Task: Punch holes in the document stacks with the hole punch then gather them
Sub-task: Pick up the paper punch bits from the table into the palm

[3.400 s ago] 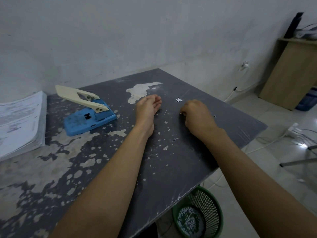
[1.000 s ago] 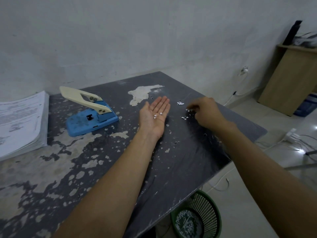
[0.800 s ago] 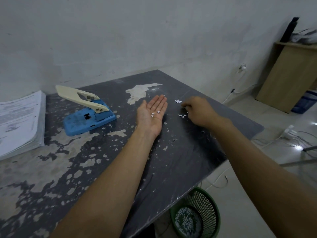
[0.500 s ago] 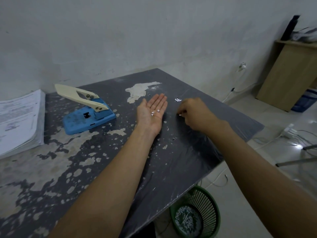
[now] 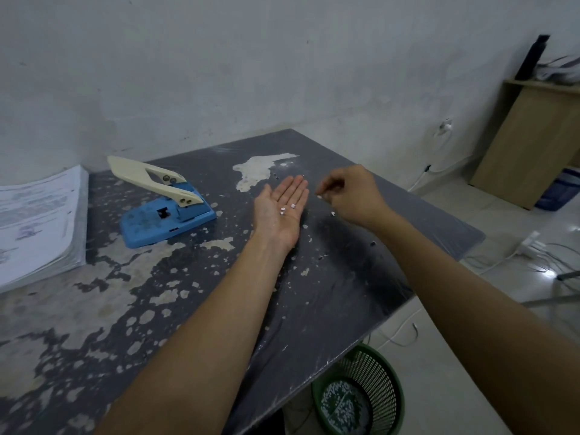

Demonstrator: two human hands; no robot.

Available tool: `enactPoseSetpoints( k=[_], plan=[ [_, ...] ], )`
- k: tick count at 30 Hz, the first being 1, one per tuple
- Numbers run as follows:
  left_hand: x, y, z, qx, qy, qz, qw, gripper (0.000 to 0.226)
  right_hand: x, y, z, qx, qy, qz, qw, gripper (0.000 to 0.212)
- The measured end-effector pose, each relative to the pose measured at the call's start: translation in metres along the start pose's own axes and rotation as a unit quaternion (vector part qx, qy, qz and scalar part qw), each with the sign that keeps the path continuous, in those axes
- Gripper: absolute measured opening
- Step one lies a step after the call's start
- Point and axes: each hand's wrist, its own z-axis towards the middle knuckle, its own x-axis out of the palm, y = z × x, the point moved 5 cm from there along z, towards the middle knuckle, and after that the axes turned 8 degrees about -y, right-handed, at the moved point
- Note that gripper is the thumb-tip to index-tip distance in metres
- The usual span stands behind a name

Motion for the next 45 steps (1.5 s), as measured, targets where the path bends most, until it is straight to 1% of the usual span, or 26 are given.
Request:
enactPoseSetpoints(
  k=[2, 4, 7, 9, 14, 19, 22, 24, 27, 30, 32, 34, 37, 39, 42, 45],
  plan=[
    [-0.001, 0.000, 0.000, 0.004, -0.002, 0.017, 1.000, 0.054, 0.001, 0.018, 0.000, -0.003, 0.019, 0.057, 0.998, 0.019],
    [-0.002, 0.000, -0.002, 0.008, -0.006, 0.027, 1.000, 0.055, 0.002, 0.038, 0.002, -0.018, 0.040, 0.086, 0.995, 0.021],
    [-0.001, -0.002, -0.005, 0.012, -0.010, -0.005, 1.000, 0.052, 0.008, 0.063, 0.004, -0.054, 0.085, 0.063, 0.993, 0.022],
    [-0.001, -0.003, -0.006, 0.011, -0.007, -0.026, 1.000, 0.049, 0.013, 0.073, 0.002, -0.076, 0.101, 0.037, 0.991, 0.025],
    [-0.002, -0.004, -0.005, 0.013, 0.002, -0.043, 0.999, 0.044, 0.018, 0.083, 0.002, -0.102, 0.095, 0.005, 0.990, 0.027],
    [-0.001, -0.001, -0.003, 0.003, 0.002, -0.054, 0.999, 0.045, 0.019, 0.085, -0.001, -0.103, 0.074, -0.004, 0.992, 0.015],
    [-0.002, -0.001, -0.004, -0.003, -0.001, -0.053, 0.999, 0.049, 0.020, 0.082, -0.002, -0.111, 0.060, -0.011, 0.992, 0.010],
    [-0.002, -0.001, -0.004, -0.008, -0.003, -0.053, 0.999, 0.048, 0.021, 0.080, -0.002, -0.112, 0.060, -0.005, 0.992, 0.009],
    [-0.004, 0.000, -0.001, -0.015, -0.011, -0.064, 0.998, 0.048, 0.021, 0.078, -0.004, -0.114, 0.068, -0.005, 0.991, 0.014],
    [-0.003, -0.001, -0.003, -0.010, -0.002, -0.054, 0.998, 0.052, 0.019, 0.078, -0.005, -0.117, 0.055, 0.013, 0.992, 0.016],
    [-0.001, -0.002, -0.005, -0.009, 0.008, -0.053, 0.999, 0.057, 0.016, 0.073, -0.004, -0.107, 0.049, 0.025, 0.993, 0.018],
    [-0.001, -0.002, -0.004, -0.004, 0.003, -0.047, 0.999, 0.057, 0.011, 0.064, -0.002, -0.086, 0.038, 0.027, 0.995, 0.022],
    [-0.002, -0.002, -0.002, -0.001, -0.002, -0.039, 0.999, 0.054, -0.001, 0.045, 0.001, -0.067, 0.000, 0.026, 0.997, 0.016],
    [-0.001, -0.002, -0.002, -0.003, 0.001, -0.056, 0.998, 0.054, -0.008, 0.029, 0.002, -0.053, -0.018, 0.020, 0.998, 0.015],
    [0.000, -0.003, -0.002, -0.005, -0.001, -0.071, 0.997, 0.054, -0.017, 0.000, 0.004, -0.011, -0.037, -0.042, 0.998, 0.027],
    [0.000, -0.003, -0.002, -0.007, 0.003, -0.074, 0.997, 0.053, -0.018, -0.021, 0.002, 0.004, -0.011, -0.120, 0.993, 0.027]
  ],
)
